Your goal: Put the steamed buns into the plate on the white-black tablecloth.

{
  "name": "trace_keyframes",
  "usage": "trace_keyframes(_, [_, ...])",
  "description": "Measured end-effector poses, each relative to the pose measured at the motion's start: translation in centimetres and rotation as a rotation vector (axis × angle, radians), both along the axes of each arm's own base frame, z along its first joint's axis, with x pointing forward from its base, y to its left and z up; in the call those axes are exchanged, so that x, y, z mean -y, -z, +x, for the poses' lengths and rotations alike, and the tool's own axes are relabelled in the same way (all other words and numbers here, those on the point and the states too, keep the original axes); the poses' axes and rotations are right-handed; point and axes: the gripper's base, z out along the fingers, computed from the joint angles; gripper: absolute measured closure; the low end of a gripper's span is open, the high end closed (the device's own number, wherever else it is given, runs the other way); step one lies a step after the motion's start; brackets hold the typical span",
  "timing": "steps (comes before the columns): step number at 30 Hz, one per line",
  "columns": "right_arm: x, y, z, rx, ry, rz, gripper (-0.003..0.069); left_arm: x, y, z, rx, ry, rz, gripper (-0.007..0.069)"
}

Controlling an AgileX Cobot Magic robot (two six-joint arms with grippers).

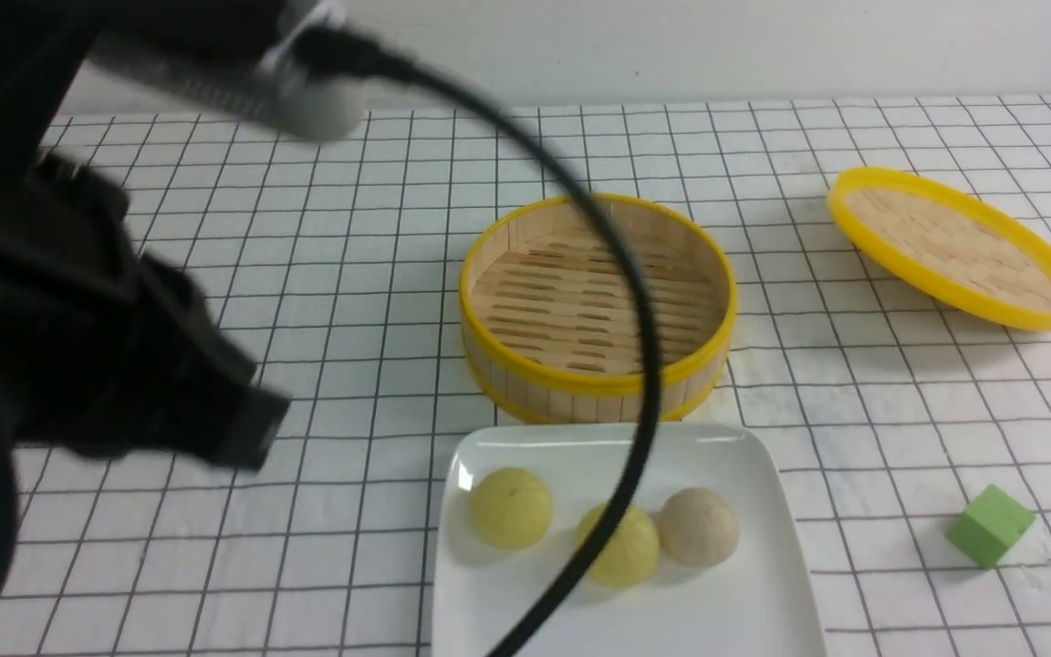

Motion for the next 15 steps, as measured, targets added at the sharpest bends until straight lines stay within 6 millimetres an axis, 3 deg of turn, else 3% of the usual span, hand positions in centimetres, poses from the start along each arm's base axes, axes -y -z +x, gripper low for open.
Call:
trace_keyframes(6, [0.0, -0.1, 0.0, 0.01, 0.009, 0.025, 0.0592, -3.2, 3.4, -3.0, -0.033, -0.054, -0.018, 0.0592])
trace_keyframes(15, [0.0, 0.0, 0.0, -0.001, 0.023, 0.065, 0.058, -6.1, 5.1, -5.8, 0.002, -0.092, -0.1, 0.0592])
